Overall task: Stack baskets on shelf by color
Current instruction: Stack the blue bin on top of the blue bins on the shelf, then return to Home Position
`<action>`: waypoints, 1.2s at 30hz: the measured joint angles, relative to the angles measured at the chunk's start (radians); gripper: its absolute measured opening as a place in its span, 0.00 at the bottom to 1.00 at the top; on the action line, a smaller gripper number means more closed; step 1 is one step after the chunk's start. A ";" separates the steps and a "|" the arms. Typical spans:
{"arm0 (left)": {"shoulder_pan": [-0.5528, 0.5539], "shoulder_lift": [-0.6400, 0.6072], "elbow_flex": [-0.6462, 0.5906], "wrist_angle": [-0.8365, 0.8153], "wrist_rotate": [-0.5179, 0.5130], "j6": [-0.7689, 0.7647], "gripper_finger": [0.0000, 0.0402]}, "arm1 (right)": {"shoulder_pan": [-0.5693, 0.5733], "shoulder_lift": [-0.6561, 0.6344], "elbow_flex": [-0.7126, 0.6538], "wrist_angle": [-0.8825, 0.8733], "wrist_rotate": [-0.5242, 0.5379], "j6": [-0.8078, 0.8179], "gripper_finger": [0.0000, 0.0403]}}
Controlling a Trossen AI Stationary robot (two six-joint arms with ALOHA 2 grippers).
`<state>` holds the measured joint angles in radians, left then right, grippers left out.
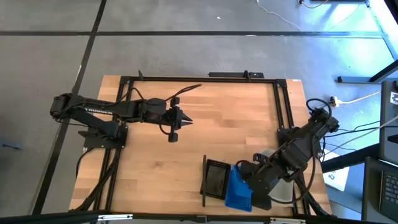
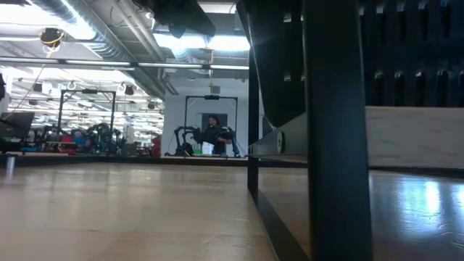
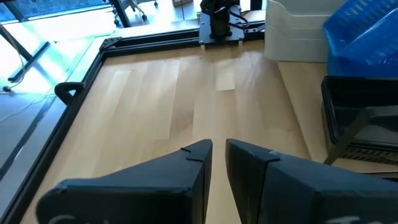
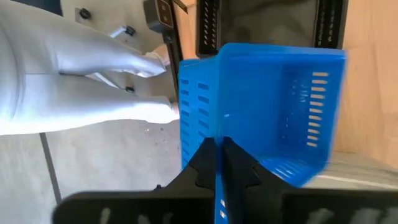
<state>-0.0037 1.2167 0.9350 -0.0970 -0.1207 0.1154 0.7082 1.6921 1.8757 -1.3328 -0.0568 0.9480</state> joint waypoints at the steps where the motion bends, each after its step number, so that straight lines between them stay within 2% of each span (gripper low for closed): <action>1: 0.000 0.000 0.000 0.000 0.000 0.000 0.10 | 0.000 0.000 -0.010 0.000 -0.010 0.010 0.00; 11: 0.000 0.000 0.000 0.000 0.000 0.001 0.10 | -0.004 0.000 -0.085 0.011 -0.020 0.028 0.00; 18: 0.000 0.000 0.000 0.000 0.000 0.002 0.10 | -0.008 0.000 -0.148 0.037 -0.026 0.017 0.09; 26: 0.000 0.000 0.000 0.000 0.000 0.002 0.10 | -0.014 -0.001 -0.157 0.074 -0.027 0.012 0.12; 31: 0.000 0.000 0.000 0.000 0.000 0.002 0.10 | -0.024 -0.001 -0.157 0.083 -0.069 -0.015 0.12; 36: 0.000 0.000 0.000 -0.001 0.000 0.002 0.10 | -0.034 -0.007 -0.156 0.064 -0.039 -0.071 0.12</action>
<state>-0.0040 1.2167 0.9348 -0.0975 -0.1204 0.1169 0.6743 1.6852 1.7195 -1.2687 -0.0961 0.8771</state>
